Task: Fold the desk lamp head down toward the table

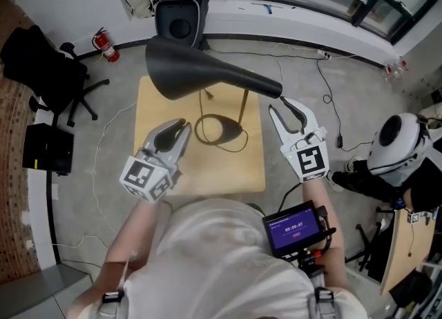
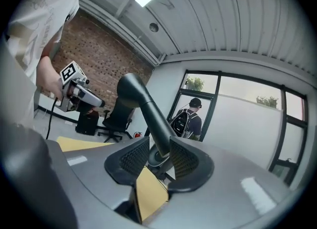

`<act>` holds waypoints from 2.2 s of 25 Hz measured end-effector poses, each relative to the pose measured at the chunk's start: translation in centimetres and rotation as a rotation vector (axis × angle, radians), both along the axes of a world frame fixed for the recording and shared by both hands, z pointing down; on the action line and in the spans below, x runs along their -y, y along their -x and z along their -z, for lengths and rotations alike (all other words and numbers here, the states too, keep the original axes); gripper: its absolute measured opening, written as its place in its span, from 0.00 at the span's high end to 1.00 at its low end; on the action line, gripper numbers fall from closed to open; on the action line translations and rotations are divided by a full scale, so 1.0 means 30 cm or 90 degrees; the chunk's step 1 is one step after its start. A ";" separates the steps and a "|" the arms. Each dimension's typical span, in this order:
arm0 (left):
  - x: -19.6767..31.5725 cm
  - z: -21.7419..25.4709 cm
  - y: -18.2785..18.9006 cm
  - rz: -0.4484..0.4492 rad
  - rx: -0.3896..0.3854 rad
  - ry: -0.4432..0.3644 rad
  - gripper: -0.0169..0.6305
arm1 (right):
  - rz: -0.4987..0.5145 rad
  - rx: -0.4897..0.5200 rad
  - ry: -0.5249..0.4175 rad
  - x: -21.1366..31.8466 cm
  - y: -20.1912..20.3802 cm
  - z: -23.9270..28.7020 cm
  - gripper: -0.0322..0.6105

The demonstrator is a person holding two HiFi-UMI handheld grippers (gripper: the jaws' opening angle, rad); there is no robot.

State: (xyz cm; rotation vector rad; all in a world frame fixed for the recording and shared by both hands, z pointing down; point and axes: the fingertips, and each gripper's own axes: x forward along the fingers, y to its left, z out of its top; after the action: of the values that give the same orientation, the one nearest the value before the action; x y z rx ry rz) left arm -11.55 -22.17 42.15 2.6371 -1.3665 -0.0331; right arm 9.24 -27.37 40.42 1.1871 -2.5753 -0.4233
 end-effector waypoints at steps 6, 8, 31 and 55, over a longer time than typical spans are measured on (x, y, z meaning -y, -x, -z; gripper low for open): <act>0.003 0.064 0.007 0.024 0.005 -0.016 0.84 | 0.036 -0.100 -0.034 0.045 0.026 -0.005 0.59; 0.009 0.084 0.021 0.039 0.013 -0.027 0.81 | 0.032 -0.131 -0.040 0.069 0.023 -0.016 0.55; 0.155 0.546 0.173 0.078 0.019 -0.114 0.65 | 0.044 -0.316 -0.127 0.149 0.085 -0.055 0.56; 0.204 0.581 0.203 0.101 0.072 -0.096 0.71 | 0.297 -0.045 0.035 0.107 0.113 -0.035 0.58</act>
State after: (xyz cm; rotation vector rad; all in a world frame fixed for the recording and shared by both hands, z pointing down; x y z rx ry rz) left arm -17.65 -28.31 24.74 2.6806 -1.6706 -0.0069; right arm 5.85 -30.58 41.47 0.5325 -2.7668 -0.4739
